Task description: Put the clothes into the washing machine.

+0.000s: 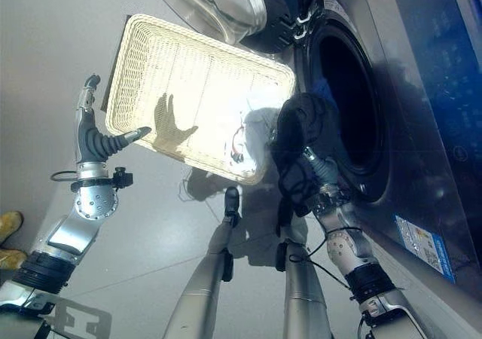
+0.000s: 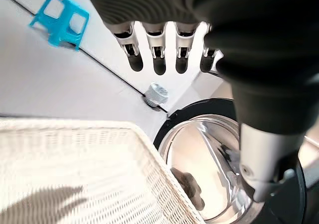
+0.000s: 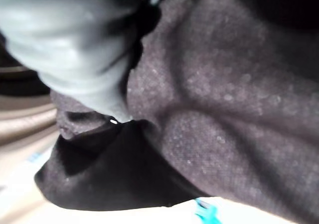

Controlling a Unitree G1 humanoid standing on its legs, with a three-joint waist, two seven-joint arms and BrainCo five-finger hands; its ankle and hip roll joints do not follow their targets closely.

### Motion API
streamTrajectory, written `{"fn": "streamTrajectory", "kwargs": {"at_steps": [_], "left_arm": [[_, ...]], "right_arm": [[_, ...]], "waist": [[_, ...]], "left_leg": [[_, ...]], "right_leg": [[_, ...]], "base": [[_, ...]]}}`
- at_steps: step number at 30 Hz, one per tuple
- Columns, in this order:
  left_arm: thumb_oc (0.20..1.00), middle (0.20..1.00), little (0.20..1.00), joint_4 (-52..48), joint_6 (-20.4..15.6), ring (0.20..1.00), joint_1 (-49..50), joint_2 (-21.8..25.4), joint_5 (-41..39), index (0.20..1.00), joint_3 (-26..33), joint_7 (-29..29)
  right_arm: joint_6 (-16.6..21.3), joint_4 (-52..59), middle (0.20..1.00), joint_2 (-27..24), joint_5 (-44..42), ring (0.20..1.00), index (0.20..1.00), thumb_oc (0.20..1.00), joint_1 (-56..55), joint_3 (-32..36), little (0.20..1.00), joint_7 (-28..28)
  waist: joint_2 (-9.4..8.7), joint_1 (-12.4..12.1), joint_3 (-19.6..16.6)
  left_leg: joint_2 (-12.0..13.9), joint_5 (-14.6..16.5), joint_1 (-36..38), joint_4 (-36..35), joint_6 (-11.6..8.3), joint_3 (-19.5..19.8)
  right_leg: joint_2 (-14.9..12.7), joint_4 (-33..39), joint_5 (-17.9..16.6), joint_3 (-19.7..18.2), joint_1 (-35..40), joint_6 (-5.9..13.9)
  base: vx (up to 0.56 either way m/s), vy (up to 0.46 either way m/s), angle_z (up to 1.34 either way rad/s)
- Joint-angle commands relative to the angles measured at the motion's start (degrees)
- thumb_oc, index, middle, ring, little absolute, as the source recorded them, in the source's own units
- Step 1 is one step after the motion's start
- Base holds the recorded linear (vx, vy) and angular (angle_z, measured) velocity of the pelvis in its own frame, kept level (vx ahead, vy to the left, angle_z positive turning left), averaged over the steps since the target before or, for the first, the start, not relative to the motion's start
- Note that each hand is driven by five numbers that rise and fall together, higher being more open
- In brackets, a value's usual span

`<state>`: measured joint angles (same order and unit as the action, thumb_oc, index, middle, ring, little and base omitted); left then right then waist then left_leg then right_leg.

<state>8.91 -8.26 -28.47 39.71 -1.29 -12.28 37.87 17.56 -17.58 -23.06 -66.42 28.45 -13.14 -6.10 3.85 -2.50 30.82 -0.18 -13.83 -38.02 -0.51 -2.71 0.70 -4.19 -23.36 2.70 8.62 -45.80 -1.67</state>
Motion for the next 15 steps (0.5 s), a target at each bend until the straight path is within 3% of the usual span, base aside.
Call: {"fn": "streamTrajectory", "kwargs": {"at_steps": [1, 2, 3, 4, 6, 9, 12, 14, 15], "left_arm": [[1.000, 1.000, 1.000, 1.45, -2.50, 1.000, -1.46, -2.06, -4.07, 1.000, 1.52, -0.14], [1.000, 1.000, 1.000, 3.36, -1.70, 1.000, -2.68, -2.63, -5.35, 1.000, 0.81, -0.23], [1.000, 1.000, 1.000, 3.67, -1.71, 1.000, -2.89, -2.66, -5.57, 1.000, 0.72, -0.30], [1.000, 1.000, 1.000, 6.67, -1.50, 1.000, -4.36, -2.76, -7.32, 1.000, 0.00, -0.75], [1.000, 1.000, 1.000, 8.63, -1.52, 1.000, -5.17, -2.62, -8.08, 1.000, -0.46, -1.27], [1.000, 1.000, 1.000, 12.30, -2.46, 1.000, -5.89, -1.52, -9.61, 1.000, -2.39, -2.55], [1.000, 1.000, 1.000, 12.58, -3.85, 1.000, -4.20, -0.10, -11.39, 1.000, -3.46, -3.86], [1.000, 1.000, 1.000, 12.01, -5.89, 1.000, -0.40, 1.41, -13.24, 1.000, -4.48, -5.17], [1.000, 1.000, 1.000, 11.78, -6.07, 1.000, 0.29, 1.55, -13.27, 1.000, -4.61, -5.25]], "right_arm": [[3.67, 2.74, 0.200, 0.10, -9.46, 0.200, 0.200, 0.200, 1.93, 2.40, 0.200, -4.31], [3.76, 0.70, 0.200, 1.08, -17.07, 0.200, 0.200, 0.200, 4.90, 3.79, 0.200, -4.25], [3.55, 0.20, 0.200, 1.07, -17.60, 0.200, 0.200, 0.200, 5.46, 4.09, 0.200, -4.35], [5.09, -3.47, 0.200, 1.43, -26.49, 0.200, 0.200, 0.200, 10.08, 7.15, 0.200, -1.53], [7.53, -6.65, 0.200, 0.92, -30.60, 0.200, 0.200, 0.200, 13.03, 9.58, 0.200, 0.83], [17.18, -16.53, 0.200, -4.59, -32.12, 0.200, 0.200, 0.200, 22.56, 14.60, 0.200, 9.98], [24.11, -21.74, 0.200, -9.54, -33.59, 0.200, 0.200, 0.200, 26.91, 17.01, 0.200, 15.34], [37.45, -27.18, 0.200, -16.28, -36.04, 0.200, 0.200, 0.200, 29.91, 19.36, 0.200, 24.92], [39.84, -27.61, 0.200, -17.11, -36.35, 0.200, 0.200, 0.200, 29.97, 19.75, 0.200, 26.78]], "waist": [[2.02, 0.79, -1.02], [2.42, 0.48, -1.02], [2.49, 0.42, -1.02], [3.11, 0.05, -1.02], [3.57, -0.22, -1.02], [5.03, -1.06, -1.02], [5.86, -1.49, -1.02], [6.72, -1.89, -1.02], [6.80, -1.95, -1.02]], "left_leg": [[-4.14, 5.85, -1.01, 6.35, 1.91, -3.78], [-4.19, 5.94, -1.07, 6.54, 1.93, -3.78], [-4.19, 5.95, -1.11, 6.56, 1.92, -3.78], [-4.22, 6.06, -1.23, 6.78, 1.83, -3.86], [-4.29, 6.16, -1.22, 6.87, 1.79, -3.80], [-4.52, 6.61, -1.34, 7.45, 1.70, -3.43], [-4.74, 6.85, -2.01, 8.02, 1.75, -3.11], [-5.02, 6.96, -3.31, 8.45, 1.96, -2.62], [-5.05, 6.97, -3.46, 8.50, 2.01, -2.57]], "right_leg": [[-0.54, 11.55, -8.31, 1.68, 4.50, 6.18], [-0.47, 10.97, -7.96, 1.66, 4.34, 6.18], [-0.45, 10.89, -7.91, 1.65, 4.27, 6.18], [-0.32, 10.26, -7.51, 1.52, 3.98, 6.17], [-0.21, 9.89, -7.25, 1.41, 3.90, 6.18], [-0.13, 8.84, -6.59, 1.30, 3.72, 6.12], [0.01, 7.96, -6.29, 1.06, 2.96, 5.94], [0.39, 7.07, -6.06, 0.77, 1.60, 5.61], [0.43, 6.95, -6.01, 0.74, 1.44, 5.56]], "base": [[0.05, -0.042, 0.00], [0.04, -0.035, 0.00], [0.06, -0.050, 0.00], [0.05, -0.039, 0.00], [0.06, -0.056, 0.02], [0.06, -0.062, 0.05], [0.06, -0.065, 0.10], [0.08, -0.109, 0.06], [0.06, -0.079, 0.07]]}}
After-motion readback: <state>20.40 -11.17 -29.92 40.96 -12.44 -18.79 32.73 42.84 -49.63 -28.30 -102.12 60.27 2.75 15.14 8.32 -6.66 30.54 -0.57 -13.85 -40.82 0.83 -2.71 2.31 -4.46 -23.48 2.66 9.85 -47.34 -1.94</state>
